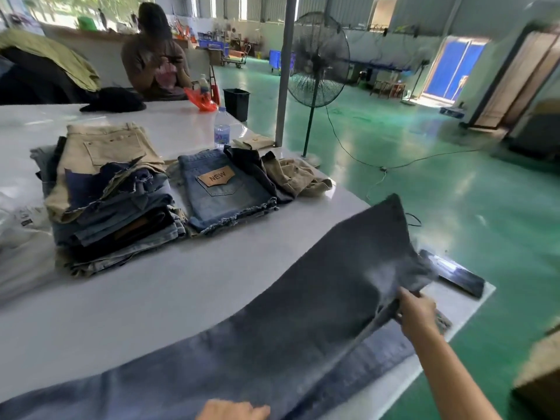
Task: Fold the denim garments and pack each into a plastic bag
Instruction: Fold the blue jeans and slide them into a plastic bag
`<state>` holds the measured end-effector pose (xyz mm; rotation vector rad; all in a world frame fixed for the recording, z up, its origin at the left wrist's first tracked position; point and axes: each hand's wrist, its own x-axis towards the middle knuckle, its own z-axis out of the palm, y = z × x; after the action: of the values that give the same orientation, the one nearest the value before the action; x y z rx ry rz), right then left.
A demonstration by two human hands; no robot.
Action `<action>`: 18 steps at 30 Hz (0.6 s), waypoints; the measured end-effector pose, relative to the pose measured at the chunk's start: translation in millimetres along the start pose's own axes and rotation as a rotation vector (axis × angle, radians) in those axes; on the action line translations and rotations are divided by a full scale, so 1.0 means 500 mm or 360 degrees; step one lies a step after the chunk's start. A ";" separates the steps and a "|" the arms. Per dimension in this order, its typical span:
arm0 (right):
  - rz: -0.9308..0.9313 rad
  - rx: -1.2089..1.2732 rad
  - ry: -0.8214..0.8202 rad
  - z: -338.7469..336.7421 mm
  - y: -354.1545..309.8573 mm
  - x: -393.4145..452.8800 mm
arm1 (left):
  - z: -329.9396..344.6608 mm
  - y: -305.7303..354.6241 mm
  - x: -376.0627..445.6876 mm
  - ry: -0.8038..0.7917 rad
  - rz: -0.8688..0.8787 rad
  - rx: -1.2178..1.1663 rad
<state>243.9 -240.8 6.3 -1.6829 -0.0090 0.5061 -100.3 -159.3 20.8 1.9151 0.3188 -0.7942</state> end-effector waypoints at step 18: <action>-0.0354 -0.0660 -0.0051 0.010 -0.011 0.130 | -0.100 -0.194 0.060 0.1580 -0.0947 0.0357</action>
<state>302.2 -216.3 -10.0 -2.0471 -0.3415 0.3787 -110.3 -73.6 -52.7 2.3417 1.5012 -0.1591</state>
